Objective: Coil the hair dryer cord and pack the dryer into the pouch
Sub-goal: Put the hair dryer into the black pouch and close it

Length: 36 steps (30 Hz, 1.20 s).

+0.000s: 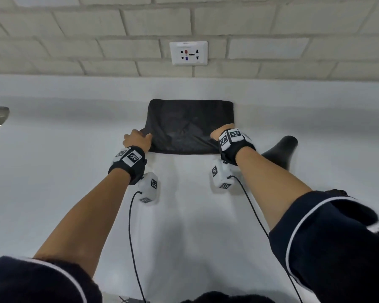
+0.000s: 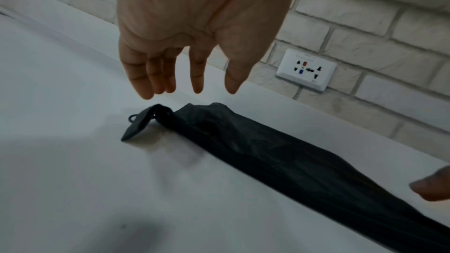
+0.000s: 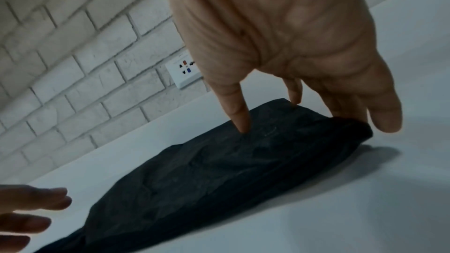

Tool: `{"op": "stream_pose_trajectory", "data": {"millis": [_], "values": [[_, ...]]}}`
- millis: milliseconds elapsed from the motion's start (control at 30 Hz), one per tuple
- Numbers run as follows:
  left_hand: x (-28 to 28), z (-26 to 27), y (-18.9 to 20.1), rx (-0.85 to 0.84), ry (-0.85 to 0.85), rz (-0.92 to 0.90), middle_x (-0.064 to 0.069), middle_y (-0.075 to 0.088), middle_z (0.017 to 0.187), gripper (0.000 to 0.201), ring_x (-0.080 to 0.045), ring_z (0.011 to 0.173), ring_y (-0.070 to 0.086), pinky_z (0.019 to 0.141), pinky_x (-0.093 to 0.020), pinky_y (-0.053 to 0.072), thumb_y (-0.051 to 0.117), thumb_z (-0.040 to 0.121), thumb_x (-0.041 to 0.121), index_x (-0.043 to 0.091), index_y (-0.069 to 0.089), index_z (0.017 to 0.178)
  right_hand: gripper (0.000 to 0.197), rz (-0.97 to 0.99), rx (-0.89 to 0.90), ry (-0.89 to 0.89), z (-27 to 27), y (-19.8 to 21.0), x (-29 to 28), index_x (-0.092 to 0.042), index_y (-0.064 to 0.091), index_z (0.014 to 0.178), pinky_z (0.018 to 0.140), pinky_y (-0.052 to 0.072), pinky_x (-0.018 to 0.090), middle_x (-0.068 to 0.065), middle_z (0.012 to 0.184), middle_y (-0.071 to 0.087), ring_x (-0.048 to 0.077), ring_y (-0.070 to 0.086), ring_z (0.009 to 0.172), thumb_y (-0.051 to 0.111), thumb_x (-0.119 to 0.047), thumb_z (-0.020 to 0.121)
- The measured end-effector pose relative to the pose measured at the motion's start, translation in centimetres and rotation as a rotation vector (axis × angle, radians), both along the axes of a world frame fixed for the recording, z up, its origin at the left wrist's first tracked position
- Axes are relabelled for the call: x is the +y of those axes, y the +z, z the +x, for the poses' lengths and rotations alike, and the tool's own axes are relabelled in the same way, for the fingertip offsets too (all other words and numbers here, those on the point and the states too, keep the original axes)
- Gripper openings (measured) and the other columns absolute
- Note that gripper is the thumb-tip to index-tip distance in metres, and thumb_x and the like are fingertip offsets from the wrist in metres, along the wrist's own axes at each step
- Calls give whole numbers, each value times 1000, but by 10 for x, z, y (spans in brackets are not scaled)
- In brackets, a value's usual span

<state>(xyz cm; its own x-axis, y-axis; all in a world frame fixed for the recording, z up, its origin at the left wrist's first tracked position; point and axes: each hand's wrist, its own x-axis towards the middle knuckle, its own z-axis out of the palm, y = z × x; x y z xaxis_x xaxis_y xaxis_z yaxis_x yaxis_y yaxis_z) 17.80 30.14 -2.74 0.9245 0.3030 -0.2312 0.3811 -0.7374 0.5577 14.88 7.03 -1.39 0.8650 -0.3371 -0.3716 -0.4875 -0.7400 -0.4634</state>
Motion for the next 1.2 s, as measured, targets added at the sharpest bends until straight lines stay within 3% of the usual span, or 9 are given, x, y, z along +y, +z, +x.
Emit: {"op": "stream_pose_trajectory", "data": {"millis": [33,233,300,400,633,800,967,1133,1200], "values": [[1,5,-3,30,0,26,-23,44,132,50,-40,122,43,102,-43,36,52,88,36,5,49,127,18,4,9,4,0,-1,0,-9,56,102,79,41,28,9,111,57,27,56,101,51,-4,86],[5,23,-18,152,13,79,-23,51,129,61,-40,118,49,100,-44,41,56,85,43,-1,45,125,27,-203,30,129,4,-11,-6,-13,42,61,73,42,27,1,69,44,16,43,62,42,10,76],[9,26,-20,179,21,56,-22,58,122,55,-40,109,56,94,-42,47,61,84,39,-3,50,118,20,-131,64,99,11,-10,-6,-9,58,76,78,47,28,8,77,57,24,57,70,45,5,81],[15,25,-19,217,14,30,-24,59,119,50,-39,109,57,89,-39,45,66,83,27,-7,51,117,29,-114,108,124,16,-4,-7,-4,58,117,97,46,38,13,126,58,31,57,111,44,-10,93],[9,-4,3,118,-74,-13,-31,58,117,27,-43,98,58,80,-40,49,44,88,4,-13,51,107,43,101,-4,84,10,46,-7,4,38,136,105,33,33,19,142,41,31,40,131,34,-12,97],[-31,-31,58,-194,-138,-183,-23,52,102,25,-39,81,54,29,-26,43,37,87,0,-2,48,110,36,228,-336,7,-22,102,-47,4,51,124,86,40,31,20,131,53,31,53,112,35,-13,96],[-108,-63,104,-558,-317,-329,-20,54,114,44,-30,99,55,73,-23,42,46,88,1,6,36,130,35,180,-593,-143,-96,145,-140,5,53,121,97,40,34,22,128,55,35,51,118,36,-12,95],[-225,-92,116,-602,-594,-438,-2,56,93,20,-15,86,51,82,-25,45,55,83,1,21,52,83,35,56,-645,-395,-198,149,-251,1,56,120,98,39,34,20,127,56,34,51,119,40,-18,96],[-276,-109,113,-560,-692,-468,-7,63,92,15,-16,88,55,90,-27,47,54,83,0,11,64,84,32,2,-634,-508,-244,141,-290,0,59,113,87,39,29,20,119,59,34,52,116,40,-20,96]]}}
